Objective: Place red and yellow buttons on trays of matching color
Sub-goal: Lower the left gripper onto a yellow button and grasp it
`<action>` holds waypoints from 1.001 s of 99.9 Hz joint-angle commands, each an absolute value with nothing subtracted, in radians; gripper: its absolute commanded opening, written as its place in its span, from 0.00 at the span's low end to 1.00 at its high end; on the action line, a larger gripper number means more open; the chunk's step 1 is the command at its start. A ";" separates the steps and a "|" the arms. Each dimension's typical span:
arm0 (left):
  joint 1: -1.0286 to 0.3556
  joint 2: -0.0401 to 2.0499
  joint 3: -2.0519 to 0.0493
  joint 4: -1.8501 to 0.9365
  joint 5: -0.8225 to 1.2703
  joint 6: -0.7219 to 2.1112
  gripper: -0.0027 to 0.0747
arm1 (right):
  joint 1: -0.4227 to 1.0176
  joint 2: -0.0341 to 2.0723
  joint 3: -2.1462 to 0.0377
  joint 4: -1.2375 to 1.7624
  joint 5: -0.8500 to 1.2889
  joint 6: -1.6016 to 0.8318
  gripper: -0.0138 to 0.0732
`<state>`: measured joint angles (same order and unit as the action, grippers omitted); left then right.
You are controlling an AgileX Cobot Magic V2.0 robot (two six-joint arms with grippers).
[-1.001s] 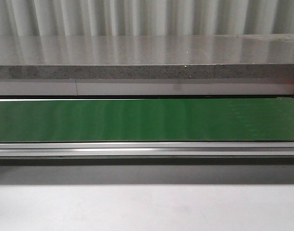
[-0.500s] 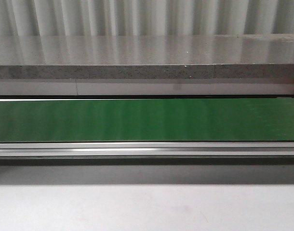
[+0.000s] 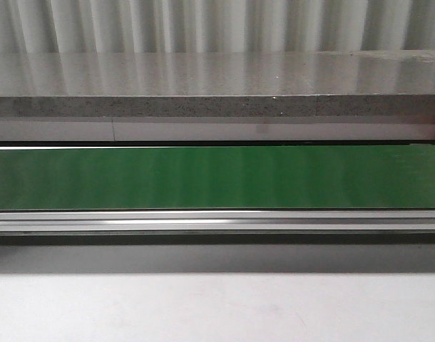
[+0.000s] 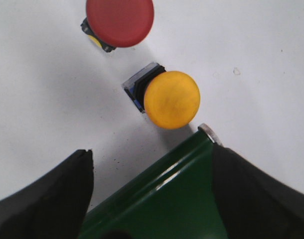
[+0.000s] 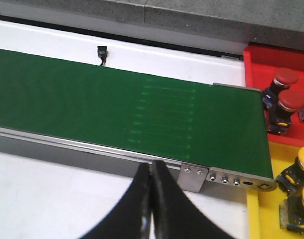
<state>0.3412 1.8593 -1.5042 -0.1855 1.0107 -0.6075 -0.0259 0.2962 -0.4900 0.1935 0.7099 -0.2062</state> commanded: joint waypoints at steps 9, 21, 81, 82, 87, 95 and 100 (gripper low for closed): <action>0.342 1.858 -1.573 -0.207 0.987 -0.694 0.66 | -0.025 0.305 -0.508 0.204 0.642 -0.216 0.08; 0.342 1.899 -1.605 -0.215 0.976 -0.699 0.66 | -0.025 0.305 -0.505 0.209 0.642 -0.216 0.08; 0.340 1.996 -1.645 -0.235 0.963 -0.697 0.57 | -0.025 0.305 -0.504 0.209 0.642 -0.216 0.08; 0.340 1.996 -1.645 -0.238 0.963 -0.697 0.55 | -0.025 0.305 -0.504 0.209 0.642 -0.216 0.08; 0.340 1.996 -1.645 -0.250 0.965 -0.693 0.48 | -0.025 0.305 -0.504 0.209 0.642 -0.216 0.08; 0.340 1.996 -1.645 -0.250 0.967 -0.689 0.38 | -0.025 0.305 -0.504 0.209 0.642 -0.216 0.08; 0.340 1.996 -1.645 -0.250 0.967 -0.685 0.32 | -0.025 0.305 -0.504 0.209 0.642 -0.216 0.08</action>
<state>0.3412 2.0502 -1.6145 -0.2265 0.9778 -0.6871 -0.0259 0.2962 -0.4785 0.1953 0.7099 -0.2062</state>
